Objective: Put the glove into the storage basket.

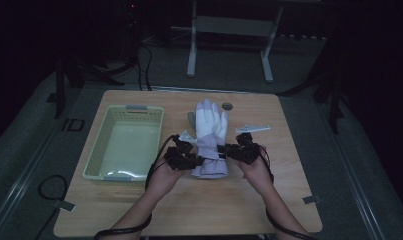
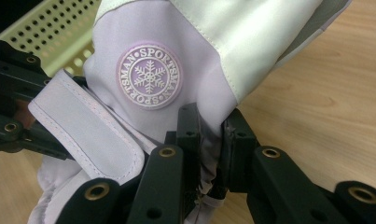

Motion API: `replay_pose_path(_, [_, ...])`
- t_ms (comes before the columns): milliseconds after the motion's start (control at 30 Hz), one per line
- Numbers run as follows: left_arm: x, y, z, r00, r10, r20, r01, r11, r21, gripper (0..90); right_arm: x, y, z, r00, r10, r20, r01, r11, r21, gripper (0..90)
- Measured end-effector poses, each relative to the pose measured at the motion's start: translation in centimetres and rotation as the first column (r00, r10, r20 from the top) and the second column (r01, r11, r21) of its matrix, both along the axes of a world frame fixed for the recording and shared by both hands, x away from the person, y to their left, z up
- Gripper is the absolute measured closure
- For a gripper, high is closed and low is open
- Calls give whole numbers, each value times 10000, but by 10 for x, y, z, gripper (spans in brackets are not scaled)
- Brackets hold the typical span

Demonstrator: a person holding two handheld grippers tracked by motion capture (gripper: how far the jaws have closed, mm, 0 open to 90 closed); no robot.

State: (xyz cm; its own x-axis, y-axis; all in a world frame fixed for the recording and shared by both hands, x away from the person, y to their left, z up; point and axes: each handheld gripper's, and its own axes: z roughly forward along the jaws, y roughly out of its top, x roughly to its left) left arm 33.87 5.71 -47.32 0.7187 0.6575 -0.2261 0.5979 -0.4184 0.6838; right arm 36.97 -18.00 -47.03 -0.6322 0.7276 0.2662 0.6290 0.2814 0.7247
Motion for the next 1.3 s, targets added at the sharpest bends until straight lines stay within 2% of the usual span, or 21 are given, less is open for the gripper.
replay_pose_path(267, [0,18,20,9996,174,204,-176,9998,72,735,1,18,18,9996,97,273,-103,9997,202,797])
replay_pose_path(667, [0,49,41,9992,295,282,-303,9991,307,734,4,48,34,9987,240,439,-261,9985,474,797])
replay_pose_path(1033, [-6,92,59,9983,455,371,-483,9959,771,734,6,92,44,9962,657,573,-695,9953,680,797])
replay_pose_path(1300, [-9,121,65,9979,528,386,-564,9935,985,734,7,123,46,9938,949,578,-995,9917,819,796])
